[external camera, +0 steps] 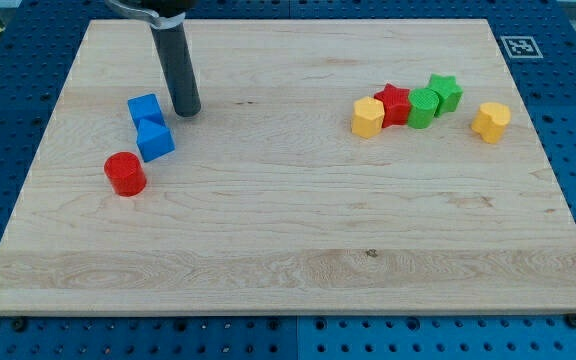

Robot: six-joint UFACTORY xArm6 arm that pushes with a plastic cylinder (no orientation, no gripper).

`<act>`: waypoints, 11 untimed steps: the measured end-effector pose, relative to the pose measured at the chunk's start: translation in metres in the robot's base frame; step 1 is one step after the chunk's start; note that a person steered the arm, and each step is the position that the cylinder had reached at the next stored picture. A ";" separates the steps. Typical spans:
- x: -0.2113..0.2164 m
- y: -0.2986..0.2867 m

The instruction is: Separate the blue triangle and the blue cube

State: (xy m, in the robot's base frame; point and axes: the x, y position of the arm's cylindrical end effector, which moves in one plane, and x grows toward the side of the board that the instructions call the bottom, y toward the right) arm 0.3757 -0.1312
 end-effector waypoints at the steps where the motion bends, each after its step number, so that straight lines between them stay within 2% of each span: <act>1: 0.029 0.001; 2: 0.043 0.000; 5: 0.043 -0.046; 6: 0.036 -0.047; 8: 0.033 -0.008; 10: -0.018 -0.015; 11: -0.018 -0.021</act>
